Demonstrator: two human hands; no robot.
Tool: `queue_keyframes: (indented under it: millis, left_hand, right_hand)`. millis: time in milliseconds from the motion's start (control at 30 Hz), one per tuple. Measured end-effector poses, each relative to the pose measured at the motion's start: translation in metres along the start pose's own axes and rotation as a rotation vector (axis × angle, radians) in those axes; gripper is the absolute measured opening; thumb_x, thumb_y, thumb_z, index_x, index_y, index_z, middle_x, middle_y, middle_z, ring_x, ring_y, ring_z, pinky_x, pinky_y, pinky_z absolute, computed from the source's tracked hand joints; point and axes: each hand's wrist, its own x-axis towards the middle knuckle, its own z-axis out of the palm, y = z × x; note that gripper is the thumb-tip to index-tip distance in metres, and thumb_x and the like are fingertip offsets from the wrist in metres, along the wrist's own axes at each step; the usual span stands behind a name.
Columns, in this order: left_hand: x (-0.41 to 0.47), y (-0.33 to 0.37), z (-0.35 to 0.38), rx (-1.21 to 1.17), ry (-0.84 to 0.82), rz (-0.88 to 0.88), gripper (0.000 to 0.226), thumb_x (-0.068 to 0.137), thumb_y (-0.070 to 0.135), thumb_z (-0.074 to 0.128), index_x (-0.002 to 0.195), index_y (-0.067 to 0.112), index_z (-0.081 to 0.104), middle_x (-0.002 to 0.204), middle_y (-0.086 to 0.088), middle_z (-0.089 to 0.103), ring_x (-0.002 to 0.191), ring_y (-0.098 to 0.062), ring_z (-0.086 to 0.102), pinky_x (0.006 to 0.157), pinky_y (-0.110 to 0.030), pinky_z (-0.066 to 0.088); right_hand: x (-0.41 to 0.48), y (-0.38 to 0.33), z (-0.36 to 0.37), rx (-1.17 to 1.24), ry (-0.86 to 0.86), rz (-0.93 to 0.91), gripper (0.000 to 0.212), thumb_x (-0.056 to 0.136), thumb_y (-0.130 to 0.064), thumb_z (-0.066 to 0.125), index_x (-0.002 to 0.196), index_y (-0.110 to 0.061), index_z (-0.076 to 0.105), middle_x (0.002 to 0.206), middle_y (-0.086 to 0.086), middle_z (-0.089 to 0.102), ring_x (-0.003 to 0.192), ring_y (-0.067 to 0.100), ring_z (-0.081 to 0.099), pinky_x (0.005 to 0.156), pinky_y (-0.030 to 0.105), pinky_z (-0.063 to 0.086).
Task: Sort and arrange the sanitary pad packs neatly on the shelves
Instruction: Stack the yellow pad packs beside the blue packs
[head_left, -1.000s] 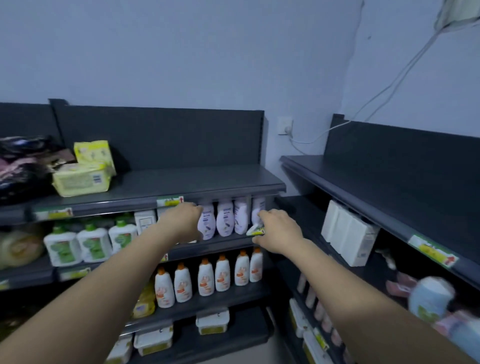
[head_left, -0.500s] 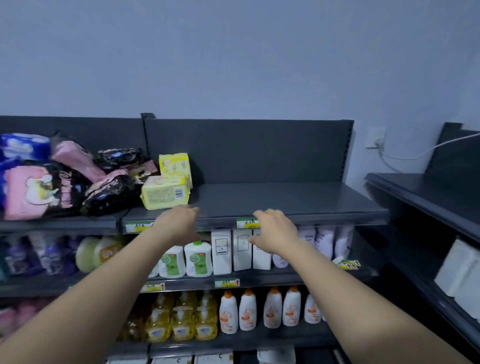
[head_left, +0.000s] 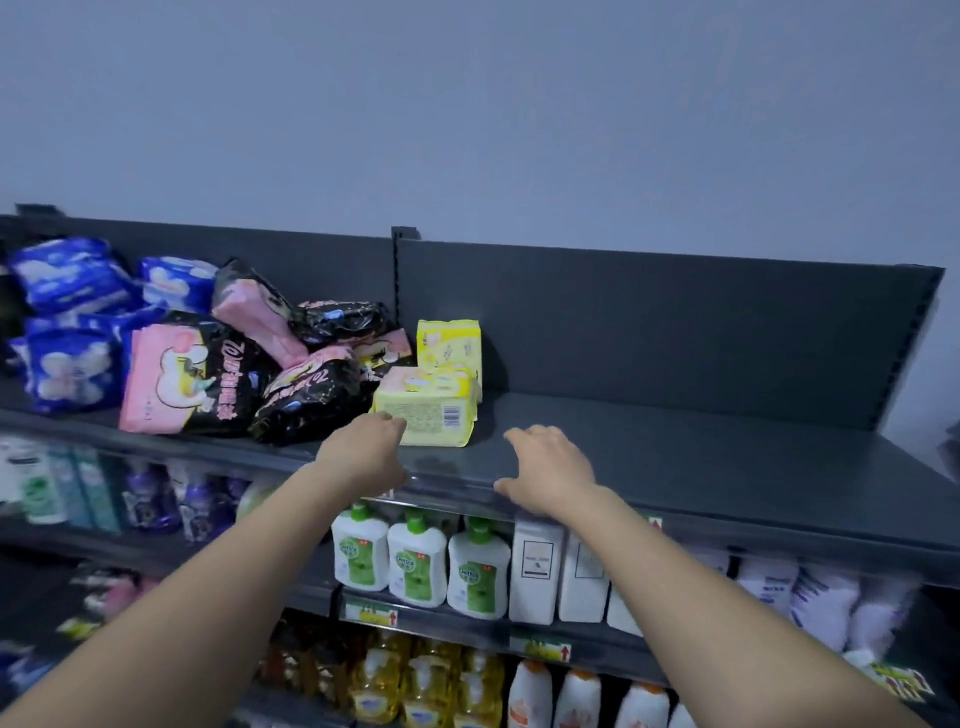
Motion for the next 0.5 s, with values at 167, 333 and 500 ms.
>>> queue_keyframes:
  millis: [167,333,500]
  left_hand:
    - [0.047,-0.016,0.005,-0.096,0.07,-0.092,0.063,0.087,0.041,0.063,0.137,0.01,0.042,0.14,-0.006,0.041,0.126,-0.024,0.045,0.1,-0.041,0.044]
    - [0.089,-0.018,0.008,-0.32,0.091,-0.181,0.064,0.096,0.047,0.048,0.144,0.008,0.033,0.149,-0.012,0.034,0.134,-0.028,0.039,0.106,-0.036,0.035]
    - [0.121,-0.031,0.026,-0.492,0.029,-0.314,0.069,0.096,0.056,0.034,0.142,0.005,0.033,0.14,-0.02,0.046,0.125,-0.032,0.047,0.098,-0.039,0.04]
  right_hand:
    - [0.062,0.004,0.009,0.028,-0.006,-0.055,0.059,0.088,-0.044,0.063,0.137,-0.019,0.043,0.136,0.005,0.047,0.131,0.025,0.037,0.097,0.04,0.041]
    - [0.119,0.012,0.022,0.101,-0.035,-0.08,0.056,0.087,-0.046,0.062,0.133,-0.019,0.046,0.129,0.006,0.051,0.125,0.026,0.042,0.093,0.04,0.044]
    - [0.159,0.011,0.046,0.438,-0.112,-0.034,0.076,0.078,-0.061,0.064,0.142,-0.029,0.037,0.135,0.001,0.054,0.125,0.026,0.048,0.097,0.038,0.045]
